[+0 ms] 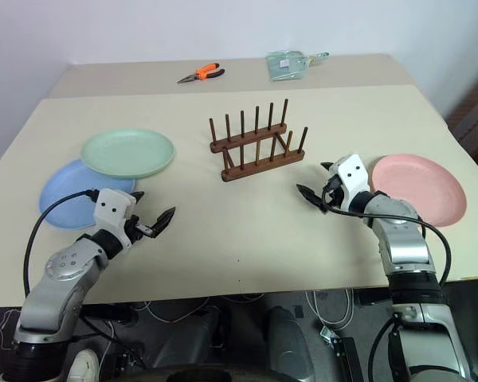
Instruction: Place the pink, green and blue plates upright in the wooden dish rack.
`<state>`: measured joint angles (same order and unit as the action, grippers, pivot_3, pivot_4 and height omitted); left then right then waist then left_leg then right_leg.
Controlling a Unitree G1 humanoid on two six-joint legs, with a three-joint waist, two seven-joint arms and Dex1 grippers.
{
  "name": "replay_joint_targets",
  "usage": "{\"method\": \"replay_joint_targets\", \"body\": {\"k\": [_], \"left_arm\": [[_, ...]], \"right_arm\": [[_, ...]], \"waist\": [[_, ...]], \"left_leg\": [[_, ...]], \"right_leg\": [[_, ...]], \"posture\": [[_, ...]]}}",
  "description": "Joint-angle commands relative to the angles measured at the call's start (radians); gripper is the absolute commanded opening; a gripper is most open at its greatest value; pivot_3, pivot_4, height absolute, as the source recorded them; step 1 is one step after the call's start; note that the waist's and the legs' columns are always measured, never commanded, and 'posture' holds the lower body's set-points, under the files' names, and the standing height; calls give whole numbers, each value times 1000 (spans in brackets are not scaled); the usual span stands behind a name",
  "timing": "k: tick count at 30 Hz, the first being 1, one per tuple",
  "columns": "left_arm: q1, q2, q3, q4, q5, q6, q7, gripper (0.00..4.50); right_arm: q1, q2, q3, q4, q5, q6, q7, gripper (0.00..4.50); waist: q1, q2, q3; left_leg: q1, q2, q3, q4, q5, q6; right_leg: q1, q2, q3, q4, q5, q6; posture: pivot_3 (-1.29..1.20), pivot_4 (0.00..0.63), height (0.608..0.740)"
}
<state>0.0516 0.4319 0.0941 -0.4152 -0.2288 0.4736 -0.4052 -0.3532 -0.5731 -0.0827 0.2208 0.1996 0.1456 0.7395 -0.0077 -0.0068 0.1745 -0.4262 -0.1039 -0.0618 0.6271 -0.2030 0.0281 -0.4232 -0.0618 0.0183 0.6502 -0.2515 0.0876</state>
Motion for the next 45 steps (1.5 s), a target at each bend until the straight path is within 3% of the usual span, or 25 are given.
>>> {"method": "replay_joint_targets", "body": {"k": [1, 15, 22, 26, 30, 37, 40, 45], "left_arm": [[19, 3, 14, -60, -2, 3, 9, 4447], [1, 11, -23, -79, -20, 31, -25, 4447], [-155, 36, -132, 74, -4, 21, -144, 4447], [-328, 25, -216, 291, 43, -48, -218, 4447], [-531, -34, -275, 627, 104, -179, -267, 4447], [-841, -224, -311, 1148, 160, -379, -341, 4447], [-897, -271, -295, 1263, 170, -428, -333, 3599], [-887, -283, -291, 1285, 187, -479, -354, 1047]], "right_arm": [[-25, 8, 2, -31, -3, -9, -11, 4500], [-14, -11, 24, -78, -4, 47, 20, 4500], [83, 19, 33, -264, 47, 159, 23, 4500], [158, 59, 43, -357, 23, 163, -44, 4500], [214, 92, 43, -420, 12, 169, -110, 4500], [225, 109, 71, -439, -16, 151, -157, 4500], [228, 110, 63, -441, -20, 146, -170, 4500], [252, 102, 69, -453, -32, 137, -175, 4500]], "waist": [[-2, 0, 0], [13, 0, 0], [21, 0, 0], [23, 0, 0], [31, 0, 0], [23, -1, 0], [18, -1, 0], [20, -1, 0]], "left_leg": [[0, 0, 0, 0, 0, 0], [0, 0, 0, 0, 0, 0], [0, 0, 0, 1, -1, 0], [0, 0, 0, 0, -1, 0], [-1, -1, 0, 2, -1, 0], [-2, -1, 0, 2, 0, 2], [-1, -1, 0, 2, 0, 2], [-1, -1, 0, 2, 0, 3]], "right_leg": [[0, 0, 0, 0, 0, 0], [0, 0, 0, 0, 0, 0], [0, 0, 0, -1, -1, -1], [0, 0, 0, 0, 0, 0], [0, 0, -1, -1, 0, 0], [0, -1, -1, -1, 2, 3], [0, 0, 0, -1, 2, 3], [0, 0, 0, -1, 2, 4]], "posture": [[0, 150, 726], [0, 150, 726], [0, 150, 726], [0, 150, 726], [0, 150, 726], [0, 150, 726], [0, 150, 726], [0, 150, 726]]}}
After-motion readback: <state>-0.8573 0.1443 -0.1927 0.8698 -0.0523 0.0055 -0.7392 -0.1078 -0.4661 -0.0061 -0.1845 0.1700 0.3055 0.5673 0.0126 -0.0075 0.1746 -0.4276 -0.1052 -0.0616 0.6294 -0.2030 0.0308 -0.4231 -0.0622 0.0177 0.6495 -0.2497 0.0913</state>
